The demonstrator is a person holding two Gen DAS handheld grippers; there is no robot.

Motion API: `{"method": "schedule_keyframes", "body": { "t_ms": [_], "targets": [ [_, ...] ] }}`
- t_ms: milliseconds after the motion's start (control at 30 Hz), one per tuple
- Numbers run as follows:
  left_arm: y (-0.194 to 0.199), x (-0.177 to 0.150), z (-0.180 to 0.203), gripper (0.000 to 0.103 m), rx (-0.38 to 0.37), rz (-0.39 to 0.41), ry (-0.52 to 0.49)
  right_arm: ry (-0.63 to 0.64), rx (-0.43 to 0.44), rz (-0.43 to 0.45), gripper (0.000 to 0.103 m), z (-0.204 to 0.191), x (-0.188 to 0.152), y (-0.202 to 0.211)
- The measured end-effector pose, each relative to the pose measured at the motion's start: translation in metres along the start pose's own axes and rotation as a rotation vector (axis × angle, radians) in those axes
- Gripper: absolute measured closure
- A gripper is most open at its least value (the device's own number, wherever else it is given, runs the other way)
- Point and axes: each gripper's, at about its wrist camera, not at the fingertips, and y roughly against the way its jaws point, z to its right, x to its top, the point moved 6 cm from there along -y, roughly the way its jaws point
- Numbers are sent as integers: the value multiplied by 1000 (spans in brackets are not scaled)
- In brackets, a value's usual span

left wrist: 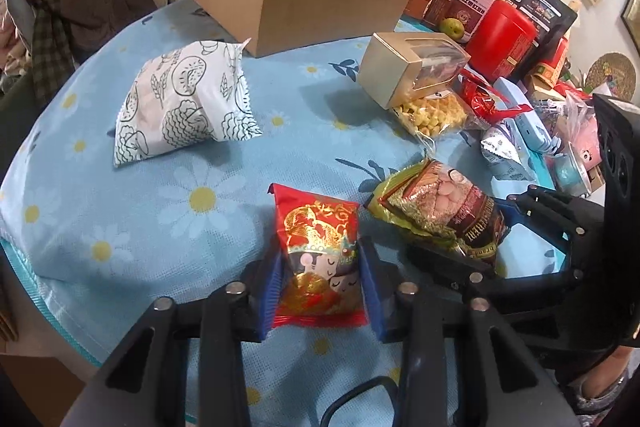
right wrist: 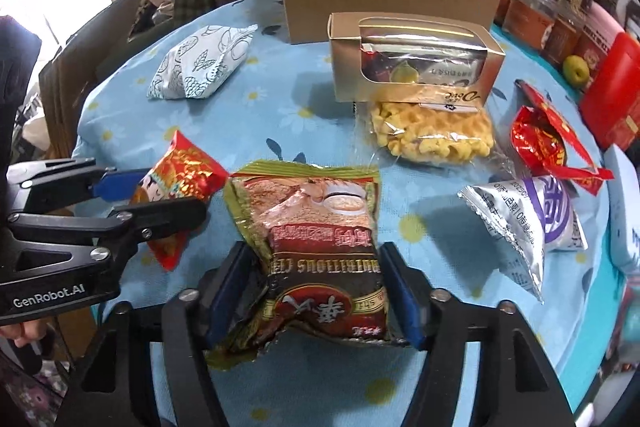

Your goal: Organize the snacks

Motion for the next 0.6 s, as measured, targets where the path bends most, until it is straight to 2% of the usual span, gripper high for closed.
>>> {"method": "schedule_keyframes", "body": {
  "t_ms": [200,600],
  "targets": [
    [9,2,2,72,9,24,-7,-41,21,23,59,7,-4,9],
    [30,13,16,72,-33,73,-22,-70,79,117,61,7,0,45]
  ]
}}
